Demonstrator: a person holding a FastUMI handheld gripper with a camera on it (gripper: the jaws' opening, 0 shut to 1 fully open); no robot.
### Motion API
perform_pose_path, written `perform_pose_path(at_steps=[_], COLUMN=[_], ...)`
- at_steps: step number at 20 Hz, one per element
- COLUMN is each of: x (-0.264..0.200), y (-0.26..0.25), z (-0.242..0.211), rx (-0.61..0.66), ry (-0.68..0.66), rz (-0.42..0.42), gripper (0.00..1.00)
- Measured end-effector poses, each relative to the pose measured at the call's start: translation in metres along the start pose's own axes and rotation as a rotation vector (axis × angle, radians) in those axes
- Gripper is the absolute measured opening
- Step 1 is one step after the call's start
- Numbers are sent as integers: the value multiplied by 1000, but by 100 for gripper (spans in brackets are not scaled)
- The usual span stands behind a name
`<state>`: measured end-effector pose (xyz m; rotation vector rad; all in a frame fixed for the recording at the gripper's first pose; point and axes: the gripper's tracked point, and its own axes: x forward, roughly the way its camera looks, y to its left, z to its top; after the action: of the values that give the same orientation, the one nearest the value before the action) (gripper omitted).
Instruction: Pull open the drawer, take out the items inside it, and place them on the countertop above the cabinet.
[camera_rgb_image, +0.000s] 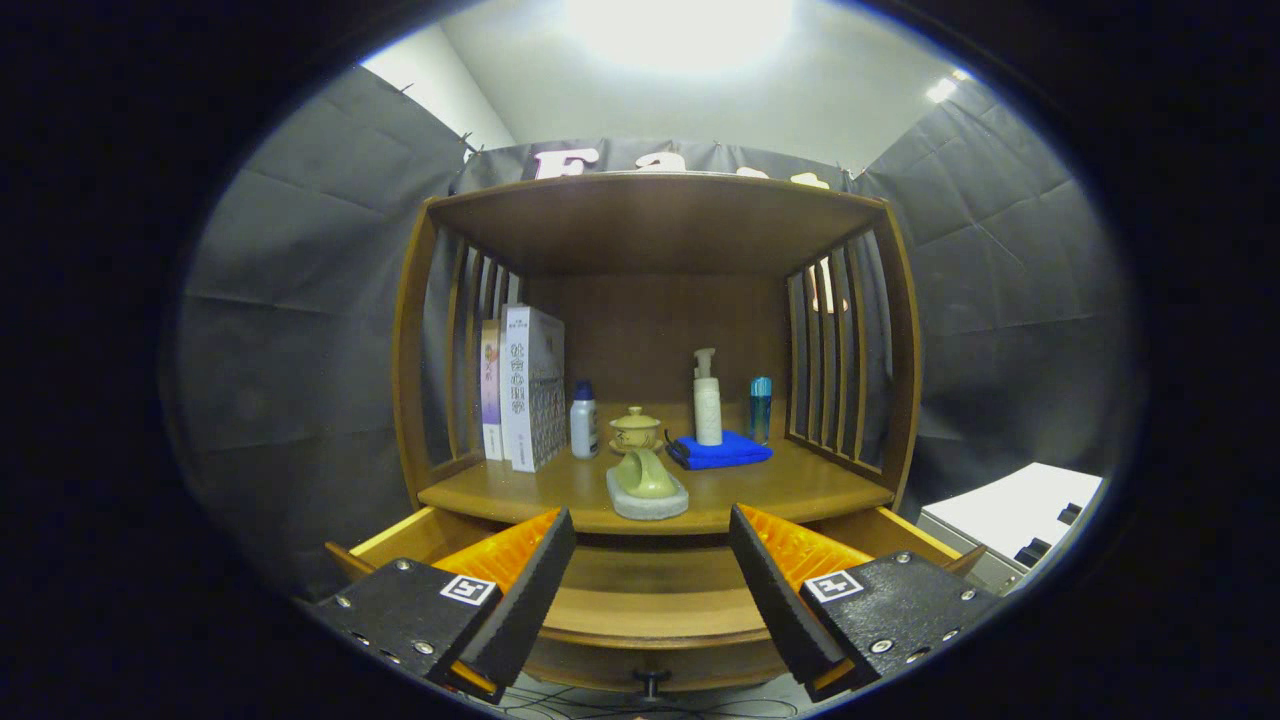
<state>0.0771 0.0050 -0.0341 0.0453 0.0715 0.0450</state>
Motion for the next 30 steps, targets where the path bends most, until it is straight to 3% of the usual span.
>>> perform_pose_path(at_steps=[11,21,30], x=[-35,-40,-33], y=[2,8,6], z=[-72,-126,-136], rx=[21,-4,-1], ry=[20,101,122], rz=[-2,3,-21], gripper=[96,96,95])
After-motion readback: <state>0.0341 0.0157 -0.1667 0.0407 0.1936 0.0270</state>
